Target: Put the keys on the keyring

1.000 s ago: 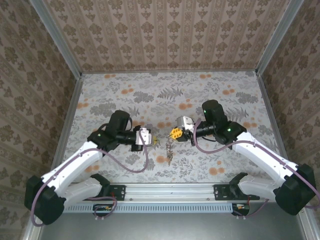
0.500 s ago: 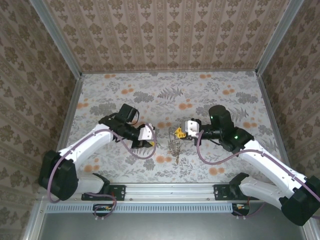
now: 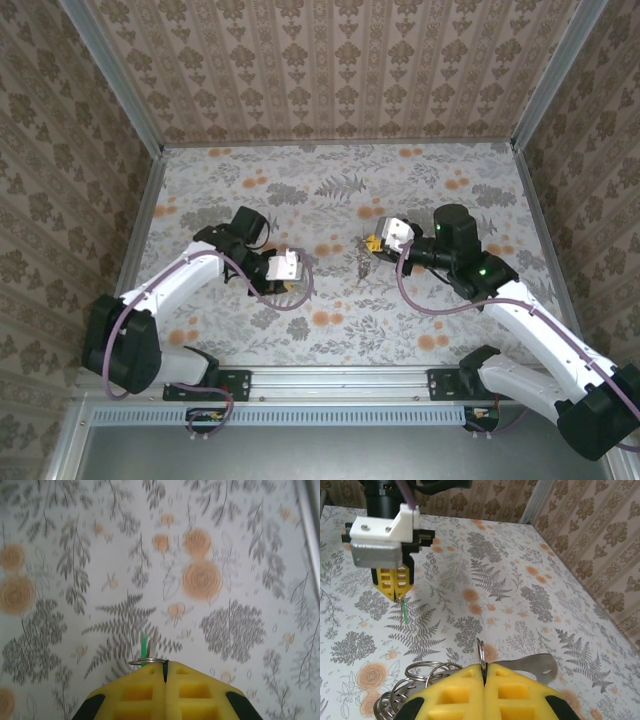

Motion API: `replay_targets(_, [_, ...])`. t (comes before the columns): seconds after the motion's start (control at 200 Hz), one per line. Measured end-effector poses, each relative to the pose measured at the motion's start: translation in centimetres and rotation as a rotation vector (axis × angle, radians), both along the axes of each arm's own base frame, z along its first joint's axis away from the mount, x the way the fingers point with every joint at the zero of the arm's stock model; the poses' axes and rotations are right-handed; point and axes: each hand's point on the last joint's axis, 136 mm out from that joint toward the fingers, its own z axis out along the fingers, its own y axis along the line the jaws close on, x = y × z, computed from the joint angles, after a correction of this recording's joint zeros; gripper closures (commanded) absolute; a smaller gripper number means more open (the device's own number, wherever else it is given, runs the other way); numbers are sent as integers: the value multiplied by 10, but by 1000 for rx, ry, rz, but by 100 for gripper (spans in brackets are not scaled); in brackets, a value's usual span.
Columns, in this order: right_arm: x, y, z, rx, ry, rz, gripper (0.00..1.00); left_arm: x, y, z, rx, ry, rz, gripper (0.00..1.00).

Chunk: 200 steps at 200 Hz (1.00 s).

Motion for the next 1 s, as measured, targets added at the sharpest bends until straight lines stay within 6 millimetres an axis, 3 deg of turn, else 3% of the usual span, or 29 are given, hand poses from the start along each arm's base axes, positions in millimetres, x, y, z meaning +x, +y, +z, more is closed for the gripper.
replay_targets(0.135, [0,0,1,10,10,-6,100,-7,11,-24,128,-40,-28,100])
replay_targets(0.335, [0,0,1,13,14,-8,100,-27,7,-57,253,-142,-127,100])
replay_targets(0.62, [0,0,1,14,16,-9,100,-16,-11,-67,293,-317,-153,100])
replay_targets(0.88, [0,0,1,15,15,-9,100,-14,-22,-78,305,-344,-160,75])
replay_targets(1.0, [0,0,1,15,15,-10,100,-13,-25,-77,296,-348,-153,73])
